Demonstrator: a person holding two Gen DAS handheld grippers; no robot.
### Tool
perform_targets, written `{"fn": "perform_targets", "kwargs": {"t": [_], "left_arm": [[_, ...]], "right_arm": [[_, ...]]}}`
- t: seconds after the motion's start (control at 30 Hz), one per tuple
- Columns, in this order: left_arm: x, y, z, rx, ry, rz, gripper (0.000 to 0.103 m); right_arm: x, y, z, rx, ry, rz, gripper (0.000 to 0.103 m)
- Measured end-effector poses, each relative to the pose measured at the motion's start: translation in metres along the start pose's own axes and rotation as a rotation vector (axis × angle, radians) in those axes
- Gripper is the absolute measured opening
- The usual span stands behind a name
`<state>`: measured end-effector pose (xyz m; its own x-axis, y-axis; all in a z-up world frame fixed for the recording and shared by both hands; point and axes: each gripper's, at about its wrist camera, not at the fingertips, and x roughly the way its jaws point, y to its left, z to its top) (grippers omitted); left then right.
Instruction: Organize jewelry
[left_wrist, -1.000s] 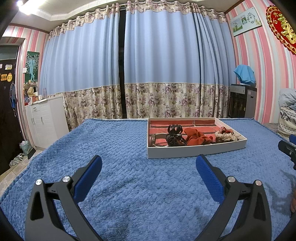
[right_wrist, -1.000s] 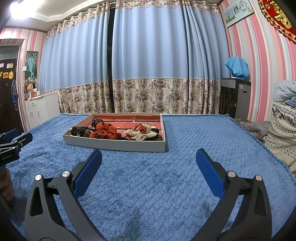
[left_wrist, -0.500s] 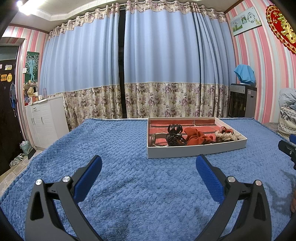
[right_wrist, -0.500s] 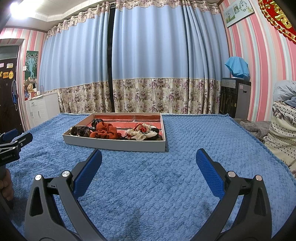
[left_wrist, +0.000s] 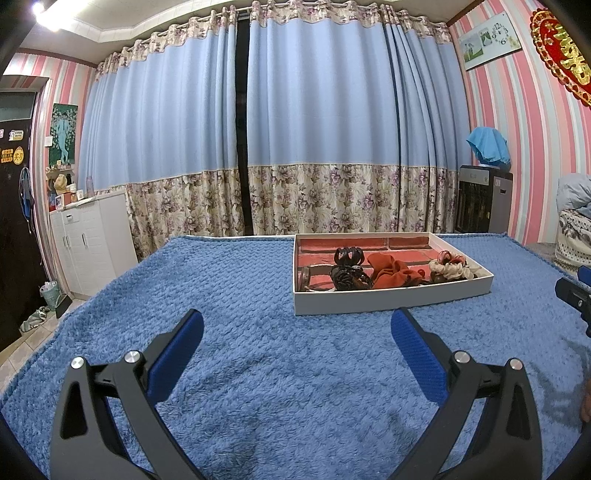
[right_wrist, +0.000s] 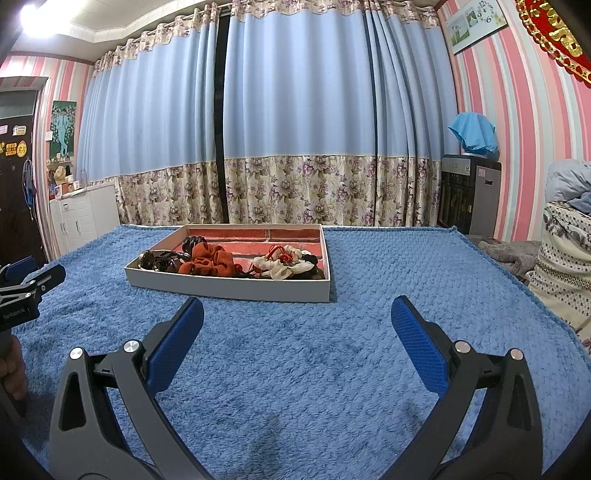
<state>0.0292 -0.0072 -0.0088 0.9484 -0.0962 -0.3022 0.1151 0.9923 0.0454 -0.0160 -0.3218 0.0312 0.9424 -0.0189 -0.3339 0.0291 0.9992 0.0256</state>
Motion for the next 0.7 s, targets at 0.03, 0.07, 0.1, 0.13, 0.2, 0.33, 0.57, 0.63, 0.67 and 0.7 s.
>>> {"fn": "perform_targets", "kwargs": {"t": [0.03,0.07,0.1,0.13,0.2,0.33,0.57,0.63,0.67,0.7], "left_arm": [[-0.0001,0.0001,-0.0007,0.0,0.0,0.0,0.099],[0.0,0.0003,-0.0007,0.001,0.001,0.0,0.099],[0.0,0.0001,0.0001,0.0,0.001,0.0,0.099],[-0.0003,0.0005,-0.0006,0.0,0.0,0.0,0.099],[0.0001,0.0002,-0.0003,0.0,0.002,0.0,0.099],[-0.0002,0.0004,-0.0005,0.0,0.002,0.0,0.099],[0.0002,0.0003,0.0005,0.0,0.001,-0.001,0.099],[-0.0001,0.0008,-0.0007,0.0,0.002,-0.001,0.099],[0.0002,0.0002,0.0006,0.0,0.002,0.0,0.099],[0.0,0.0004,0.0001,0.0,0.002,0.0,0.099]], "right_arm": [[-0.0003,0.0002,-0.0002,0.0,-0.001,0.0,0.099],[0.0009,-0.0005,0.0009,0.0,0.001,0.0,0.099],[0.0009,-0.0006,0.001,0.0,0.001,0.0,0.099],[0.0009,-0.0006,0.001,0.001,0.001,0.0,0.099],[0.0007,-0.0004,0.0009,0.0,0.001,0.0,0.099],[0.0002,0.0,0.0003,0.001,0.001,0.001,0.099],[0.0008,-0.0007,0.0015,0.0,0.002,0.0,0.099],[0.0009,-0.0007,0.0018,0.0,0.002,0.001,0.099],[0.0008,-0.0007,0.0017,0.0,0.002,0.0,0.099],[0.0009,-0.0007,0.0018,0.001,0.002,0.001,0.099]]}}
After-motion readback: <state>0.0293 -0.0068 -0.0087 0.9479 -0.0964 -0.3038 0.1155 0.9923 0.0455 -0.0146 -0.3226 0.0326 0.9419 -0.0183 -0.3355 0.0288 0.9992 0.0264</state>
